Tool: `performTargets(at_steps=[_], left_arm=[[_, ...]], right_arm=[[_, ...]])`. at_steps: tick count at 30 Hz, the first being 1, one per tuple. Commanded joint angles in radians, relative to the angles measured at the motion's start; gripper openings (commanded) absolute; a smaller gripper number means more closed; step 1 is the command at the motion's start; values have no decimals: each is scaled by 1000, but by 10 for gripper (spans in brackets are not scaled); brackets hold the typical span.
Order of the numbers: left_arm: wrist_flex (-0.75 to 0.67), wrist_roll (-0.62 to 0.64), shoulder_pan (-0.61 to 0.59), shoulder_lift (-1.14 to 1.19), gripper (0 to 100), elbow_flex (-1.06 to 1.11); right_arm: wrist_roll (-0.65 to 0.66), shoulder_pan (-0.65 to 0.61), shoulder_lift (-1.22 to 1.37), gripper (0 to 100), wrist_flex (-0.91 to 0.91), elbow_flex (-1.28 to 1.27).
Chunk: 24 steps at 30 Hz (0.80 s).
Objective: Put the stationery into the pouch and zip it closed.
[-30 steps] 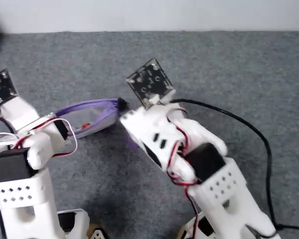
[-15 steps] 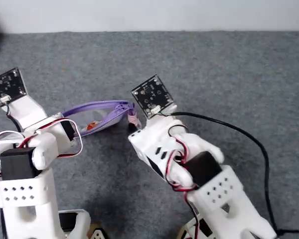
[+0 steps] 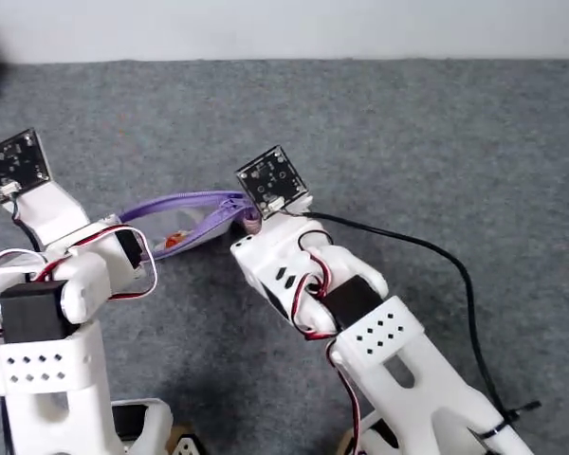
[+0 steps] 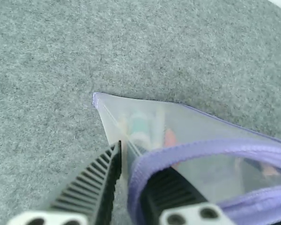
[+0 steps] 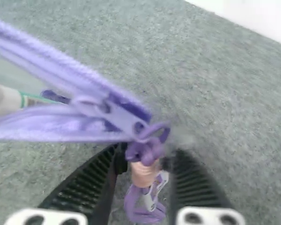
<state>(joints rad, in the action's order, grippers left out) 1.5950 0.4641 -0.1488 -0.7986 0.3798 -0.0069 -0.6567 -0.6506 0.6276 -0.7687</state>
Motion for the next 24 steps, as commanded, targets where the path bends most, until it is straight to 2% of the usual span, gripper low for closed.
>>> performTargets(at_steps=[1,7,14,17,24], left_arm=[[-26,12,9,-6,12,-18],[-26,12,12,-6,12,-18],[-21,12,11,-8,21,-44],[-12,12,15,-8,81,-91],[103,17,115,-8,313,-251]], right_arm=[[-6,19,-21,7,-19,9],[52,19,-87,8,-7,8],[78,21,-216,8,99,9],[78,21,-257,8,134,9],[78,21,-278,8,140,11]])
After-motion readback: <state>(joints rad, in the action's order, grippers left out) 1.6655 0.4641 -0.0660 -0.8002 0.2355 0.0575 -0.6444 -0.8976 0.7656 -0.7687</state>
